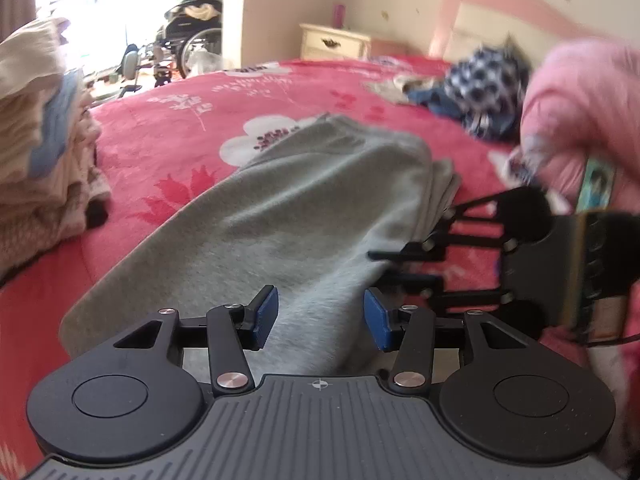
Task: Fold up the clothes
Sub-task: 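Raise the held hoodie end higher with the right gripper while the left gripper holds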
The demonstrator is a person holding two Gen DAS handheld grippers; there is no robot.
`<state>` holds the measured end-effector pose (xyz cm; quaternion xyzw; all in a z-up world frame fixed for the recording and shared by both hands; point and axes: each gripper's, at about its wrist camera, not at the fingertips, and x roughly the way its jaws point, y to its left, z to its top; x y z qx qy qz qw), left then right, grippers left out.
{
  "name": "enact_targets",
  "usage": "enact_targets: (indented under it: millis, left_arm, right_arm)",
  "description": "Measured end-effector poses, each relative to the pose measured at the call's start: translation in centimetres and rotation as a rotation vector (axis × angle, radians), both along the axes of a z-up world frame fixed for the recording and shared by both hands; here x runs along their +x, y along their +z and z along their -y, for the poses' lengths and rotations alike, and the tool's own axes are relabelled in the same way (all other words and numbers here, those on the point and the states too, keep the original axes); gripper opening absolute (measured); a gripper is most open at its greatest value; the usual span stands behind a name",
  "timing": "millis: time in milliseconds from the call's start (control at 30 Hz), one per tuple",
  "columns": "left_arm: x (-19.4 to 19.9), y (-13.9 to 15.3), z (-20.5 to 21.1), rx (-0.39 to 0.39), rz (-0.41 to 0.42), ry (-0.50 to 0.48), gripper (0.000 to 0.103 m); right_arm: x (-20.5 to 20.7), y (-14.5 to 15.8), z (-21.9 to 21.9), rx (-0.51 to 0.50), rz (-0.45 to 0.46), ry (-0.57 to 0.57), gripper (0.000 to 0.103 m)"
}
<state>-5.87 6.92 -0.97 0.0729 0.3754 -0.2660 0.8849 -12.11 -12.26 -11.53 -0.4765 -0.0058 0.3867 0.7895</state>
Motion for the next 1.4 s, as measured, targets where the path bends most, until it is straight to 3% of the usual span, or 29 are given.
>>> enact_targets:
  millis: [167,267,367,433,567,700,833,1000,1100,1300,1400]
  left_arm:
    - [0.9,-2.4,1.7,0.134,0.008,-0.090,0.047]
    - [0.8,-2.6,2.4,0.174,0.045,-0.084,0.031]
    - [-0.5,-2.8,3.4,0.250,0.153,-0.063,0.017]
    - [-1.9,-3.4,4.7,0.342,0.244,-0.070,0.014]
    - [-3.0,-4.7,5.9,0.436,0.295,-0.076,0.009]
    - [-2.4,-4.5,5.3,0.403,0.275,-0.037,0.009]
    - [-2.0,-4.3,4.9,0.389,0.272,-0.030,0.009]
    - [-2.2,-4.0,4.6,0.374,0.274,-0.034,0.009]
    - [-2.4,-3.9,4.8,0.379,0.283,-0.043,0.009]
    - [-2.2,-4.0,4.7,0.367,0.272,-0.048,0.009]
    - [-2.1,-4.1,4.6,0.368,0.267,-0.057,0.009]
  right_arm:
    - [-0.2,-0.1,-0.1,0.005,0.042,0.012,0.011]
    - [-0.4,-0.4,-0.1,0.014,0.055,0.016,0.011]
    - [-1.4,-0.9,-0.2,0.010,0.050,0.006,0.011]
    - [-1.5,-0.3,0.1,0.035,0.004,0.003,0.013]
    - [-2.7,1.8,2.4,0.129,-0.082,0.039,0.018]
    - [-3.5,2.9,3.7,0.132,-0.210,0.070,0.017]
    - [-3.6,1.8,3.2,0.033,-0.309,0.106,0.016]
    - [-4.2,1.0,2.3,-0.001,-0.274,0.157,0.016]
    - [-4.6,1.3,2.0,0.031,-0.246,0.172,0.016]
    - [-5.0,0.3,1.6,-0.008,-0.141,0.217,0.016]
    - [-5.1,-0.2,1.5,-0.051,-0.109,0.257,0.027]
